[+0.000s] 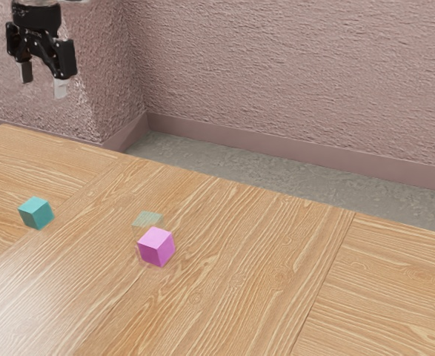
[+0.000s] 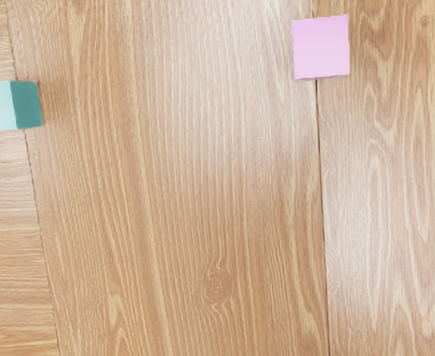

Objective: Pick up the blue block with one arm, and put the blue block on the pink block with one arm

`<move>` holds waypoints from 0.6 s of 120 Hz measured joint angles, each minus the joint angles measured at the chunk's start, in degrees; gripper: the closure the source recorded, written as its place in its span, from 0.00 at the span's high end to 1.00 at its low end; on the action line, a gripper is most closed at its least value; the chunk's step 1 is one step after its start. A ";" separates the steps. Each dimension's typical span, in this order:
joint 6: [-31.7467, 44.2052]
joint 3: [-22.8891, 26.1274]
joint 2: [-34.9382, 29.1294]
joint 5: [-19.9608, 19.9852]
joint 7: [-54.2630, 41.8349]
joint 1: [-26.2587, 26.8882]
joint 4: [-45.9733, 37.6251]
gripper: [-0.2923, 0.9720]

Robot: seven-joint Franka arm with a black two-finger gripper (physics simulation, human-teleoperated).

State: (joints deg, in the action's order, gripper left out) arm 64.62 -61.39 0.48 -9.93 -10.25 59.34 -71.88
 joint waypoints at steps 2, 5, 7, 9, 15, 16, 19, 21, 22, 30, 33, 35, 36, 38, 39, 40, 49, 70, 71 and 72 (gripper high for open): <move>1.60 0.02 0.04 0.15 -0.45 -0.48 -0.08 0.77; 3.77 0.04 0.08 0.35 -1.10 -1.23 -0.16 0.77; 5.07 0.05 0.07 0.47 -1.52 -1.75 -0.22 0.77; 6.27 0.06 0.07 0.58 -1.93 -2.30 -0.25 0.77; 9.33 0.07 0.06 0.80 -3.08 -4.12 -0.29 0.77; 9.78 0.07 0.07 0.83 -3.26 -4.46 -0.29 0.77; 11.03 -0.02 0.02 1.06 -3.80 -5.39 -0.33 0.77; 11.79 -0.15 0.02 1.40 -4.14 -6.02 -0.35 0.77; 12.15 -0.21 0.01 1.59 -4.31 -6.34 -0.35 0.77; 14.60 0.11 0.65 2.98 -5.54 -10.55 -0.78 0.77; 15.50 0.26 1.10 3.36 -5.93 -12.49 -1.47 0.77; 16.18 0.33 1.27 3.58 -6.19 -13.76 -2.19 0.77; 16.50 0.35 1.36 3.67 -6.31 -14.42 -2.49 0.77; 17.11 0.40 1.49 3.84 -6.55 -15.80 -2.96 0.77; 17.40 0.41 1.53 3.91 -6.67 -16.51 -3.16 0.77; 17.68 0.43 1.59 3.97 -6.79 -17.24 -3.33 0.77; 20.02 0.53 1.81 4.32 -7.80 -24.02 -5.90 0.77; 26.93 0.46 1.66 4.33 -9.90 -30.89 -16.98 0.77; 27.31 0.42 1.65 4.30 -9.99 -30.82 -17.49 0.77; 27.74 0.38 1.64 4.22 -10.09 -30.71 -18.07 0.77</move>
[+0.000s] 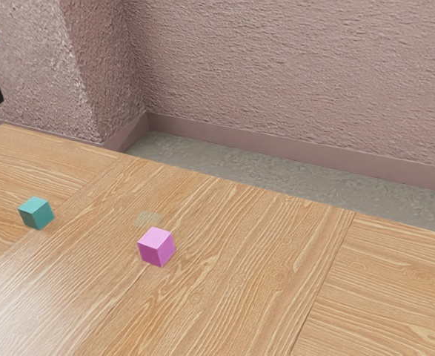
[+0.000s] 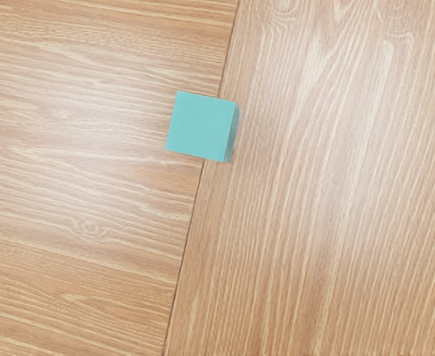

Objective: Pick up the blue block with one arm, and put the blue block on the pink block with one arm

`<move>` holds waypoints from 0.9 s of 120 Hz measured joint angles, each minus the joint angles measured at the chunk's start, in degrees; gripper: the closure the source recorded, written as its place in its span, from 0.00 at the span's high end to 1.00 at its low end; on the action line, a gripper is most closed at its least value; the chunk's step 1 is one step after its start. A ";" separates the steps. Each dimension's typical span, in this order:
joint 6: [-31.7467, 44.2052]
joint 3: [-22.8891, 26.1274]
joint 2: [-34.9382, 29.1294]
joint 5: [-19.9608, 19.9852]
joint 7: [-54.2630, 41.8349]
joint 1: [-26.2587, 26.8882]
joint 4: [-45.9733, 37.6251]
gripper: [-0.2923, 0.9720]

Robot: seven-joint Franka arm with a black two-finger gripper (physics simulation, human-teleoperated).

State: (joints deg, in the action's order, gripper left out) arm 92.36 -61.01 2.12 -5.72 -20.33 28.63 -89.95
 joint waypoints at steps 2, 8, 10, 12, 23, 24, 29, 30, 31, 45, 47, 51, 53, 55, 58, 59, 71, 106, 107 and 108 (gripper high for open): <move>0.95 -0.07 -0.01 -0.22 -0.19 0.25 -1.24 0.77; 3.98 -0.19 -0.02 -1.03 -0.74 1.27 -4.82 0.77; 5.09 -0.24 -0.03 -1.30 -0.97 1.70 -6.14 0.77; 6.28 -0.29 -0.06 -1.54 -1.22 2.14 -7.50 0.77; 12.26 -0.47 -0.09 -3.31 -2.83 3.69 -12.63 0.77; 12.76 -0.49 -0.08 -3.51 -2.97 3.73 -13.01 0.77; 15.46 -0.54 -0.04 -4.34 -3.62 3.57 -15.67 0.77; 16.01 -0.54 -0.04 -4.47 -3.74 3.46 -16.21 0.77; 16.53 -0.55 -0.04 -4.59 -3.85 3.32 -16.69 0.77; 22.88 -0.58 0.18 -5.33 -5.19 -0.89 -22.02 0.77; 23.70 -0.58 0.19 -5.33 -5.34 -1.76 -22.73 0.77; 25.18 -0.59 0.21 -5.36 -5.59 -3.58 -23.84 0.77; 25.85 -0.59 0.25 -5.37 -5.71 -4.49 -24.28 0.77; 26.50 -0.59 0.32 -5.38 -5.83 -5.39 -24.69 0.77; 27.49 -0.60 0.64 -5.39 -6.00 -6.74 -25.20 0.77; 27.81 -0.60 0.78 -5.40 -6.05 -7.17 -25.33 0.77; 31.18 -0.55 3.16 -4.88 -6.70 -9.54 -25.80 0.77; 37.35 15.67 12.85 1.56 -9.40 -26.75 -23.77 0.77; 37.47 17.00 13.21 1.71 -9.49 -28.00 -23.52 0.77; 37.58 18.16 13.58 1.86 -9.59 -29.09 -23.25 0.77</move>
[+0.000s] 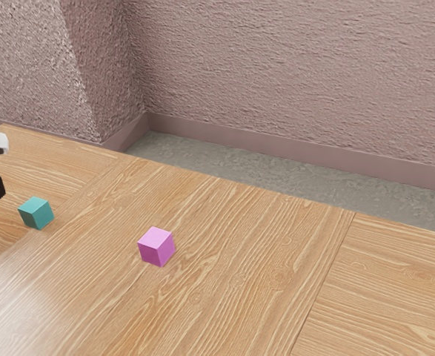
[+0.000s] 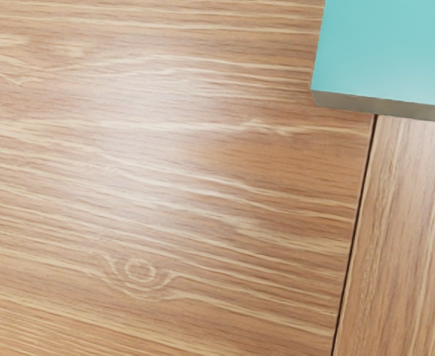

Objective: Pick up the blue block with one arm, and put the blue block on the pink block with one arm

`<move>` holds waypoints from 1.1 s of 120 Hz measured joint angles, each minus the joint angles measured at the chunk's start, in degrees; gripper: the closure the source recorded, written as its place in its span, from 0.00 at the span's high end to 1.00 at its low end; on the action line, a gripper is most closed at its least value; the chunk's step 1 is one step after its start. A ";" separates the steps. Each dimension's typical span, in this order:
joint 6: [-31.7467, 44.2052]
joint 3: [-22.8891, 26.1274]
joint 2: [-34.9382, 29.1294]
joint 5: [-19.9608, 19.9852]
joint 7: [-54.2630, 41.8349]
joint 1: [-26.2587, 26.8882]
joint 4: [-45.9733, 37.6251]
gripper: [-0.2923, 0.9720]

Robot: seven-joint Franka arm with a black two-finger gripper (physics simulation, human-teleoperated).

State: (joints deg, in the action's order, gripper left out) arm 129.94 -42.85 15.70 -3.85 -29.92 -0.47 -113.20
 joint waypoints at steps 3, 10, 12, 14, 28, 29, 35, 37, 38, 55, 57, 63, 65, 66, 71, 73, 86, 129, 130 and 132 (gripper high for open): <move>0.31 2.59 0.96 0.40 -0.27 -2.41 0.77 0.77; 0.90 6.05 2.94 1.07 -0.86 -5.21 2.94 0.77; 1.04 6.75 3.38 1.21 -1.02 -5.58 3.45 0.77; 1.17 7.30 3.71 1.36 -1.17 -5.85 3.85 0.77; 1.82 9.57 4.79 2.83 -2.13 -6.53 4.85 0.77; 1.86 9.63 4.89 3.04 -2.20 -6.54 4.87 0.77; 2.04 10.09 5.87 4.88 -2.66 -7.21 4.99 0.77; 2.09 10.64 6.46 5.57 -2.87 -7.85 5.40 0.77; 2.11 11.15 6.89 5.88 -2.98 -8.35 5.78 0.77; 2.38 19.05 11.60 8.83 -4.56 -15.50 10.34 0.77; 2.39 19.53 11.95 9.01 -4.73 -15.90 10.69 0.77; 2.44 20.64 12.65 9.49 -5.18 -16.57 11.33 0.77; 2.45 20.89 12.88 9.64 -5.33 -16.69 11.61 0.77; 2.46 20.99 13.00 9.71 -5.40 -16.73 11.73 0.77; 2.48 21.44 13.44 10.09 -5.73 -16.89 12.19 0.77; 2.49 21.64 13.55 10.26 -5.86 -16.92 12.33 0.77; 2.53 22.36 14.60 11.30 -6.61 -16.98 13.28 0.77; 2.62 23.75 20.16 14.70 -8.18 -17.78 17.21 0.55; 2.62 23.79 20.21 14.71 -8.19 -17.78 17.23 0.55; 2.63 23.86 20.27 14.73 -8.22 -17.79 17.26 0.54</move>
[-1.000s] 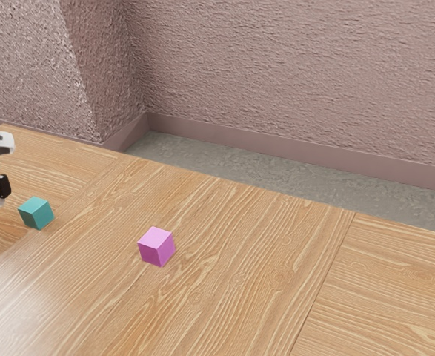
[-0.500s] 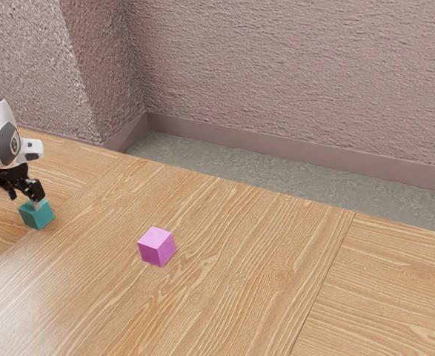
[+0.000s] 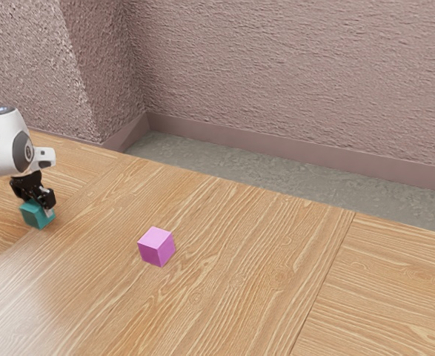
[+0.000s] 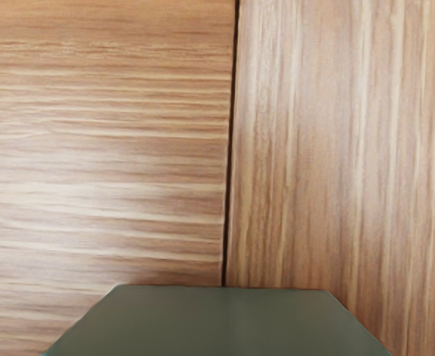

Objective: Pick up the blue block with one arm, and put the blue block on the pink block with one arm

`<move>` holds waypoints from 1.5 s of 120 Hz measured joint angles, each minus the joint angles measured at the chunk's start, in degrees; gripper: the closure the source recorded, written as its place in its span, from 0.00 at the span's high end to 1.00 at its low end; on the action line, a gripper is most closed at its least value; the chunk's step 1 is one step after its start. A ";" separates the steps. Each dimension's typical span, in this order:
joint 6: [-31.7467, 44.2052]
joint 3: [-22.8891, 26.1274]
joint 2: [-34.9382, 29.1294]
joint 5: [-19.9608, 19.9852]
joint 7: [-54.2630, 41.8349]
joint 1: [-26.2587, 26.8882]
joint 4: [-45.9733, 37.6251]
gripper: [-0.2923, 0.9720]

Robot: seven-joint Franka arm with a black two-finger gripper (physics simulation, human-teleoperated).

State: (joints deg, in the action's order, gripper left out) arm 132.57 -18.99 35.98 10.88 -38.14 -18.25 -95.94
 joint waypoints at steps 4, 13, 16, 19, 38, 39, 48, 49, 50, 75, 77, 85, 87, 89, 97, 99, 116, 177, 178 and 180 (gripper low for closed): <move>0.03 0.09 0.08 0.08 -0.04 -0.05 -0.15 0.54; 0.08 0.31 0.02 0.27 -0.07 -0.05 -0.78 0.55; 0.02 0.55 -0.16 0.29 -0.06 -0.03 -1.01 0.56; -0.34 0.74 -0.57 0.32 -0.09 0.09 -1.18 0.58; -5.27 1.33 -4.55 0.26 -0.15 1.18 -1.48 0.48; -5.54 1.36 -4.71 0.24 -0.14 1.26 -1.49 0.47; -7.75 1.48 -6.24 0.57 -0.03 3.04 -1.56 0.45; -7.97 1.47 -6.43 0.61 -0.01 3.35 -1.56 0.45; -8.19 1.46 -6.62 0.65 0.01 3.73 -1.55 0.45; -11.44 0.58 -9.06 3.47 0.56 11.10 -1.29 0.44; -11.59 0.56 -9.24 3.70 0.63 11.71 -1.32 0.44; -12.09 0.26 -9.80 4.38 0.94 14.48 -1.44 0.44; -12.20 -0.23 -9.92 4.50 1.03 15.61 -1.45 0.44; -12.31 -1.15 -10.04 4.60 1.12 17.15 -1.49 0.44; -12.88 -4.80 -10.49 4.92 1.51 23.42 -1.60 0.44; -13.01 -5.24 -10.68 4.98 1.61 24.52 -1.62 0.44; -13.78 -6.75 -13.47 5.27 2.43 30.17 -4.27 0.44; -17.01 -19.00 -13.91 9.04 6.36 48.92 -9.63 0.44; -17.03 -18.99 -13.76 9.06 6.42 48.93 -9.61 0.44; -17.08 -18.97 -13.48 9.09 6.55 48.95 -9.56 0.44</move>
State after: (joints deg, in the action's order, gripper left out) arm 115.50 -37.97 22.49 19.97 -31.59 30.70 -105.50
